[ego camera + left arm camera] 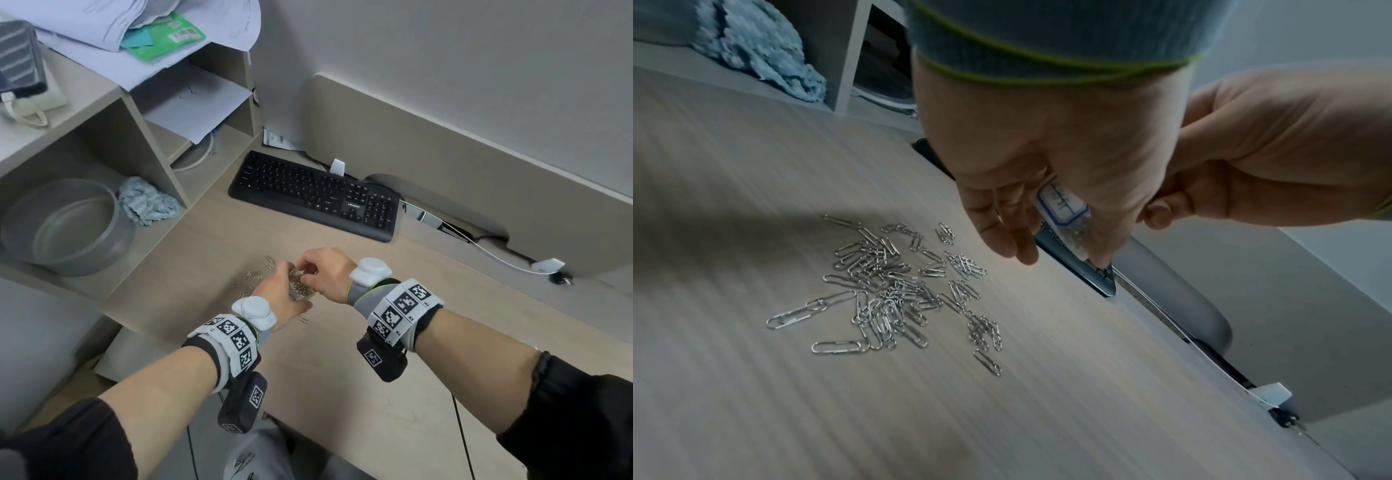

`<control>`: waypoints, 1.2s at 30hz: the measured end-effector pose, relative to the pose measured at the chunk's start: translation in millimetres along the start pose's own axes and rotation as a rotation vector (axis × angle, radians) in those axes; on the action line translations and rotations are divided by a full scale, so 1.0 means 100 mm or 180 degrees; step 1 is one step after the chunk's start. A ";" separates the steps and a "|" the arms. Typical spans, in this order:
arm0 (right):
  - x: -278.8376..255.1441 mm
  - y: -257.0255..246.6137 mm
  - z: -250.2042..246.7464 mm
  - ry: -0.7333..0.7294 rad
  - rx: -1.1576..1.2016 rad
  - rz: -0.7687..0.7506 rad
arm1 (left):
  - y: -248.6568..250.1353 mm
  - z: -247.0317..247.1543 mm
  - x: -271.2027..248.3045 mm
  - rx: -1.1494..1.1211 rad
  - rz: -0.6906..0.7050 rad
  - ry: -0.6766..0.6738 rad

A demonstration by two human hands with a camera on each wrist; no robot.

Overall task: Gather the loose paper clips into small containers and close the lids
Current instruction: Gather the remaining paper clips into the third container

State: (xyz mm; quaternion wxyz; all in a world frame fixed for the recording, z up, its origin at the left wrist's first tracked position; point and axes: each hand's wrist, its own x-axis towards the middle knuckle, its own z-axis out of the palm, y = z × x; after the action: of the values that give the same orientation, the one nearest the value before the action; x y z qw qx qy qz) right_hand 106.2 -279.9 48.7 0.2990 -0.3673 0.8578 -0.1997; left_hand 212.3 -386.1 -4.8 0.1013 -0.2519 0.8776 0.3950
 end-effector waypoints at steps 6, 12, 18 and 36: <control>0.02 0.00 0.05 0.0139 0.0297 -0.0030 | -0.05 -0.05 0.00 0.0030 0.0054 0.0004; 0.22 0.10 0.17 0.0291 0.0619 0.0345 | -0.30 -0.24 -0.02 0.0101 -0.0084 0.0033; 0.39 0.31 0.58 -0.0116 -0.0064 0.1000 | -0.76 -0.54 -0.05 0.0102 -0.0233 0.0069; 0.76 0.35 1.29 -0.0636 -0.1141 0.0996 | -1.24 -0.67 0.05 0.0048 -0.0408 -0.0112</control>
State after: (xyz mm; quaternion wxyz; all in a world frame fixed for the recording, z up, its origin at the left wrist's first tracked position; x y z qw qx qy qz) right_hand 131.1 -329.8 -94.7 0.3396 -0.2952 0.8921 0.0415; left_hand 274.4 -507.7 -41.3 0.1437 -0.2997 0.8607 0.3855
